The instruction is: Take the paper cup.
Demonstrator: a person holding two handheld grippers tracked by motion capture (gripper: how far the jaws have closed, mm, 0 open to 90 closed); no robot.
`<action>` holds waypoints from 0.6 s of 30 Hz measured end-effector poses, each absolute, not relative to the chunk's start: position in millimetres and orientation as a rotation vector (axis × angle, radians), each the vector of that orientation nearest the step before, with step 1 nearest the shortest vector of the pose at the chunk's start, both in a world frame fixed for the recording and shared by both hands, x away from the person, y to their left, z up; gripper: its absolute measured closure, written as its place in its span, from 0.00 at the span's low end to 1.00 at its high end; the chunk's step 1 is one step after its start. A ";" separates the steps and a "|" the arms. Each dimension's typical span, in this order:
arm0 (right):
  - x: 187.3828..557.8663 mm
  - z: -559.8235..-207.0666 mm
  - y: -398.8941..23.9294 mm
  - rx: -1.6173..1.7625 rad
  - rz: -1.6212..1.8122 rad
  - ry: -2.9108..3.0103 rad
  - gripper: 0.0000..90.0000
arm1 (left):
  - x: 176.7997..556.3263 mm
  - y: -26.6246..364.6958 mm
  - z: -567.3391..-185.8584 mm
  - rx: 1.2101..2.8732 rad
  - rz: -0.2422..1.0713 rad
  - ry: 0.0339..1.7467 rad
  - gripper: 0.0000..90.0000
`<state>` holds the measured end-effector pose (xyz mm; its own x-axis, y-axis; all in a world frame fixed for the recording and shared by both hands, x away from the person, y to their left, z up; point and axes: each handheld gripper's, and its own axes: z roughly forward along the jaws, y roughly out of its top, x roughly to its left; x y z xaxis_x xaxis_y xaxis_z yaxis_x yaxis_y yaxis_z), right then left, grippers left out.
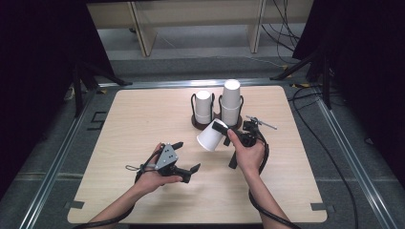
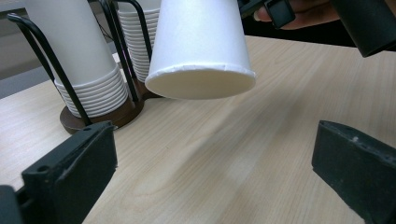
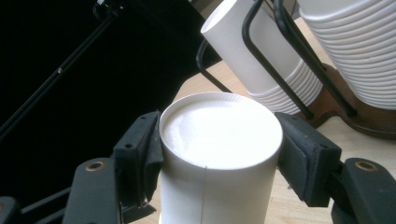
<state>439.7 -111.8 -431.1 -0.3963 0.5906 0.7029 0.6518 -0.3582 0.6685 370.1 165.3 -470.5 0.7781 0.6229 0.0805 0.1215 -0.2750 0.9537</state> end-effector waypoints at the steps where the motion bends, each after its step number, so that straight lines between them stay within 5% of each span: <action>1: 439.8 -431.4 -111.8 -1.701 -1.892 -1.717 0.39 | 370.6 164.9 -470.4 1.812 0.538 0.574 0.00; 18: 435.1 -440.5 -127.5 -1.770 -1.865 -1.611 0.39 | 381.1 148.4 -463.0 1.823 0.517 0.528 0.00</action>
